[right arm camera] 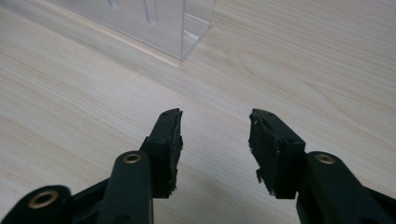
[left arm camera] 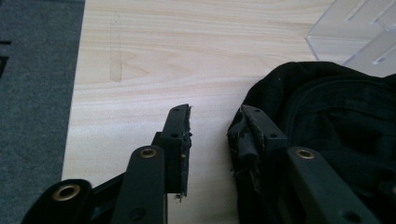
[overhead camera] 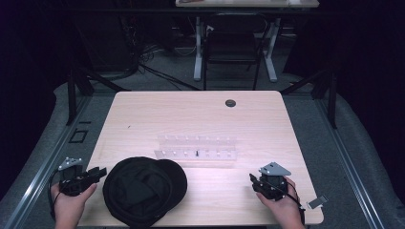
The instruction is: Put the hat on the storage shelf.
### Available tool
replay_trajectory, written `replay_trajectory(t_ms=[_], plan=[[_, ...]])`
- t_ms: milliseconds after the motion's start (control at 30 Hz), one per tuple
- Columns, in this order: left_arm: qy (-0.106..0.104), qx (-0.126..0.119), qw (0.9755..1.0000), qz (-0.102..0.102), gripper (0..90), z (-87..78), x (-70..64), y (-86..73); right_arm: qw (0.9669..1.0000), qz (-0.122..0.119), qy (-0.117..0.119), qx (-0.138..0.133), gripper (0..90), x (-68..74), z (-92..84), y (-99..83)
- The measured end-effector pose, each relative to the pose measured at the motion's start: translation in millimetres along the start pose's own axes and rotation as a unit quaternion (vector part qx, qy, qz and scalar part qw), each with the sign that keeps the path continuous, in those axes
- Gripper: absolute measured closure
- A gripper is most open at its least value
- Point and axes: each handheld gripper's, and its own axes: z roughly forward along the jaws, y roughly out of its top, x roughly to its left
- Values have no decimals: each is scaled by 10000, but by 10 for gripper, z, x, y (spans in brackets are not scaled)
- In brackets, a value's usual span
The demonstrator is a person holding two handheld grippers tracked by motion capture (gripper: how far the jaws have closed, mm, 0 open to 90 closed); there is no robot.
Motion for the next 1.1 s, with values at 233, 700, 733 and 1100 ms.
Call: replay_trajectory(t_ms=[233, 700, 733, 1100], plan=[[-215, 167, 9996, 1, 525, -59, -42, -13, 9996, 245, 109, -62, 543, -62, -23, -12], [-357, 530, 9979, -137, 450, -214, -128, -4, 9988, 407, 255, -10, 525, -61, -36, -15], [-376, 616, 9973, -115, 454, -223, -139, 6, 9988, 394, 296, 31, 526, -69, -30, -22], [-153, 895, 9957, -198, 545, -279, -128, 25, 9988, 343, 344, -19, 518, -62, -23, -32]])
